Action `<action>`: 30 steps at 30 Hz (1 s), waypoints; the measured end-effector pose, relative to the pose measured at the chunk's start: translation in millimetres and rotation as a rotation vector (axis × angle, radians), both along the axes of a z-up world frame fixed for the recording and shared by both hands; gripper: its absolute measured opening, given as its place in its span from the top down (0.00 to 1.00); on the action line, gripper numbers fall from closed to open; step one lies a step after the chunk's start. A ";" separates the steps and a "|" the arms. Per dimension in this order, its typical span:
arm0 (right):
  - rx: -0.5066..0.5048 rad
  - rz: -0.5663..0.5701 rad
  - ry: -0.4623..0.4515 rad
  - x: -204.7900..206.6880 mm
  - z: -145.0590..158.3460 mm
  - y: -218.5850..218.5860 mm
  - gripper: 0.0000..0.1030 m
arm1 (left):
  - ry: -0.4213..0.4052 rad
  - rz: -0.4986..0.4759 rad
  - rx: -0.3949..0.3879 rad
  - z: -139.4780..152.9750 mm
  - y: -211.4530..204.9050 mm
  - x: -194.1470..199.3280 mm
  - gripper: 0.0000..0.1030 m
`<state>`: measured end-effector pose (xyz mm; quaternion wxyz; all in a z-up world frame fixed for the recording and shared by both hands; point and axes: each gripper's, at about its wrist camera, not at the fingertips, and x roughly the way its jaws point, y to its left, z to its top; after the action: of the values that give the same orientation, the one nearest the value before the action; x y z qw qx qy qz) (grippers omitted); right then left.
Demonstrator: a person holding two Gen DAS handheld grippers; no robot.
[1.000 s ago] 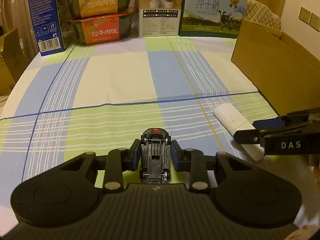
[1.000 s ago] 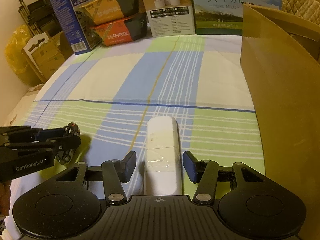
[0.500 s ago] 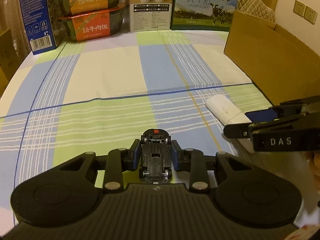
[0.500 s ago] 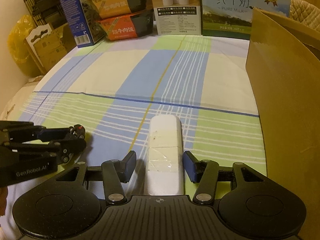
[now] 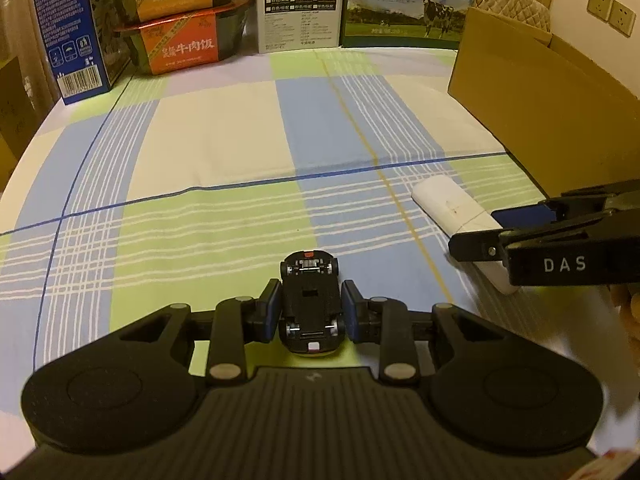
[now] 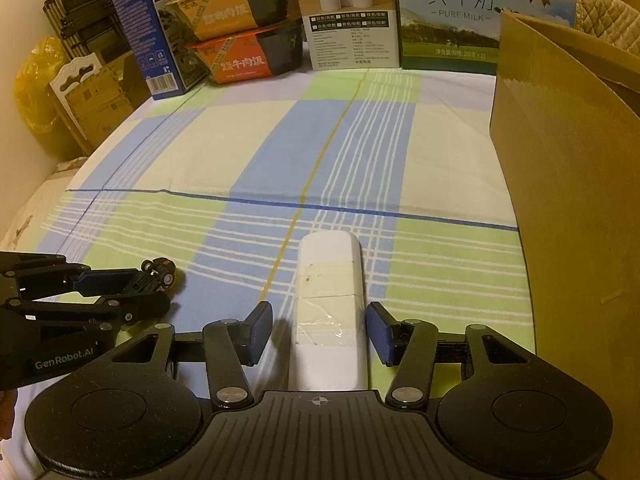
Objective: Organize rigid objects
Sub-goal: 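Lift the white stick and black toy car and carry both over the cardboard box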
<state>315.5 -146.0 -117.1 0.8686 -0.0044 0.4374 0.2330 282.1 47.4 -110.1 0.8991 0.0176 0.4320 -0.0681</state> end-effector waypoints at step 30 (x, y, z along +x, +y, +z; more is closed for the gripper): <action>-0.085 0.013 -0.046 -2.2 0.2 11.8 0.64 | -0.066 0.019 -0.057 19.2 0.3 3.2 0.75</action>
<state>313.3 -134.2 -116.9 0.8759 -0.0495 0.4268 0.2196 285.3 47.8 -90.9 0.9136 -0.0101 0.4001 -0.0712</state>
